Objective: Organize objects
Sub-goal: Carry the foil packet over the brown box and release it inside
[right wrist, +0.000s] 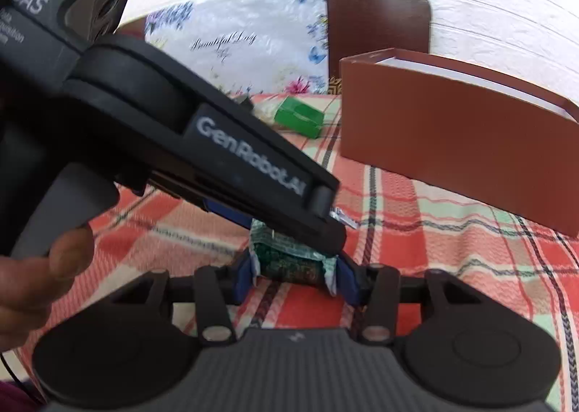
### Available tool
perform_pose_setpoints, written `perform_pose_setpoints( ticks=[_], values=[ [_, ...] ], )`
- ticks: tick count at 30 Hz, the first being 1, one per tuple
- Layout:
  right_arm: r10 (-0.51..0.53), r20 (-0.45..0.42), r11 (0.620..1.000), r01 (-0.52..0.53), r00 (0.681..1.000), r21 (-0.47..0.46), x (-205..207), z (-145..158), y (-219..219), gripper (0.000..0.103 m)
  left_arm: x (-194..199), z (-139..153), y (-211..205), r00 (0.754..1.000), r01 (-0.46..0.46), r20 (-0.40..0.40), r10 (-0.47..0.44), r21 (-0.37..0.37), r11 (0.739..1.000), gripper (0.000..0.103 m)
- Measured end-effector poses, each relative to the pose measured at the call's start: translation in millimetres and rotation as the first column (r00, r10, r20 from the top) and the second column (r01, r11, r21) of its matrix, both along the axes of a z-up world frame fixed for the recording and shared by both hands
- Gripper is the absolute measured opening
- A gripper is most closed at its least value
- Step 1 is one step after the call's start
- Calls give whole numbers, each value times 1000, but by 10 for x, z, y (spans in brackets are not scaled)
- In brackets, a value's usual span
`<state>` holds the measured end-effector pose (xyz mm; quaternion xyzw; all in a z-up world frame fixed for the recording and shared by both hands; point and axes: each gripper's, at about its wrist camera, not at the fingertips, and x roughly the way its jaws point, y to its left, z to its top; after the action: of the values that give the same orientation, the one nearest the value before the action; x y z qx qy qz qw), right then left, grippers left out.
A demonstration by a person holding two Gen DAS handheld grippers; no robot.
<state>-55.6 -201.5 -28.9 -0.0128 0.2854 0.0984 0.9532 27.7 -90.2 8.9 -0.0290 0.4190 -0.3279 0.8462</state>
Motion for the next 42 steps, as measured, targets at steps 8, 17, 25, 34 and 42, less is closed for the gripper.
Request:
perform_pose_setpoints(
  ticks=[8,17,25,34,42],
  values=[
    [-88,262,995,95,961,-16,163,496,-221,45,300,696,-437,972,71,229,-57,-53,996,56],
    [-212,329,975,222,920,6,1006,779,-650,45,936,723,-965,963,61,266,-43,-62,996,56],
    [-281,240,959,281,929,33,1340,616,-824,72,1082,638,-947,981,-18,191,24,-32,999,60],
    [-286,302,955,296,909,13,899,665,-630,78,785,751,-869,965,-29,261,22,24,999,76],
    [-399,285,907,421,871,-19,1089,850,-795,75,658,881,-473,962,-120,247,121,-17,993,76]
  ],
)
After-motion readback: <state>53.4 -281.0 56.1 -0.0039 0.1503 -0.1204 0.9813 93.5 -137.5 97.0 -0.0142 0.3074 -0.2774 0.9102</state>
